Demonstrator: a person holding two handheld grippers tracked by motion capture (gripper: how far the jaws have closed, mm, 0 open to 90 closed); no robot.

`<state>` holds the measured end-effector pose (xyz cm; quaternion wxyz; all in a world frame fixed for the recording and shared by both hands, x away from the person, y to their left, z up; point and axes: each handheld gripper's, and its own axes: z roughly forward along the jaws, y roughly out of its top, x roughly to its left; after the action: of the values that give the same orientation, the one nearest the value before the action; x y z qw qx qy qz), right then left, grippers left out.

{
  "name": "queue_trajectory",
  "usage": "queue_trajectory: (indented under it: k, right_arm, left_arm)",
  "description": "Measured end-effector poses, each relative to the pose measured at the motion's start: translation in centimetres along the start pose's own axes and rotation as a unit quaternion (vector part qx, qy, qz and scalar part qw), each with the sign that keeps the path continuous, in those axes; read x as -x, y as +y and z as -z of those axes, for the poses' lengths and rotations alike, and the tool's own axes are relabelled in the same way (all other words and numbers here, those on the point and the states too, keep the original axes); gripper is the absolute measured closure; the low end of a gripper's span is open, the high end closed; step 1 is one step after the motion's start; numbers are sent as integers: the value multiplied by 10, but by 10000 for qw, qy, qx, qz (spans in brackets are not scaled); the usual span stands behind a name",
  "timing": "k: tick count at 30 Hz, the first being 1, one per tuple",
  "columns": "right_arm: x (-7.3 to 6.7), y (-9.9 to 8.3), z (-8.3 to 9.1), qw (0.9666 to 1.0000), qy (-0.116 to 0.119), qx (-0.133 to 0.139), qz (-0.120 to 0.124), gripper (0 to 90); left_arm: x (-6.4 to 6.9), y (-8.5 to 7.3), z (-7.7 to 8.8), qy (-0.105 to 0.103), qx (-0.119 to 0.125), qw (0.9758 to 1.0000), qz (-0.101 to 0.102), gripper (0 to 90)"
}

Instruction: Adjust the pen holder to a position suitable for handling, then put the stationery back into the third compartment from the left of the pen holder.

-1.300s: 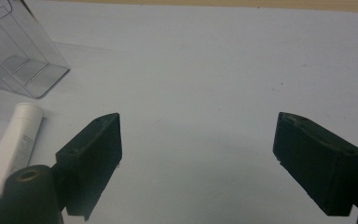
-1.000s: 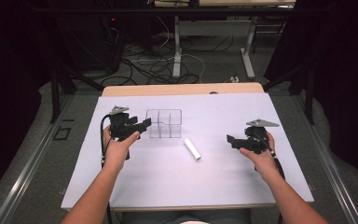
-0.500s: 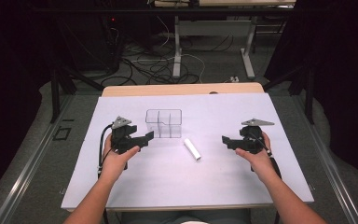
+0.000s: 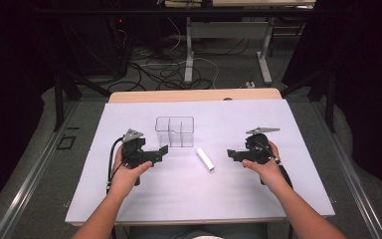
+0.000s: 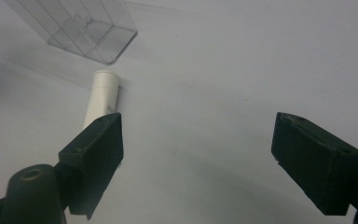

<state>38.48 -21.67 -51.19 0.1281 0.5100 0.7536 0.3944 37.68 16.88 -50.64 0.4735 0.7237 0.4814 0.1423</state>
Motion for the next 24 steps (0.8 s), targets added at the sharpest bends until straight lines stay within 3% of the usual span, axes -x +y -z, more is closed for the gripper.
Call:
queue_trajectory:
  k: [8,15,17,18,19,24]
  right_arm:
    - [-19,4,-11,9977,215,-641,23,301]
    - [-37,5,-20,9961,238,-793,295,365]
    - [-43,5,-24,9964,293,-723,318,381]
    - [-46,6,-24,9944,226,-932,443,388]
    - [-49,5,-28,9960,308,-741,397,393]
    - [-61,5,-35,9943,290,-897,490,425]
  left_arm:
    - [4,0,2,-42,93,9999,-138,2]
    - [3,-1,2,-4,128,9999,-74,16]
    - [3,-1,3,-5,81,9999,-71,31]
    - [3,-1,3,9,82,9999,-68,39]
    - [2,-1,2,12,86,9999,-57,46]
    - [2,-3,0,24,30,10000,-67,70]
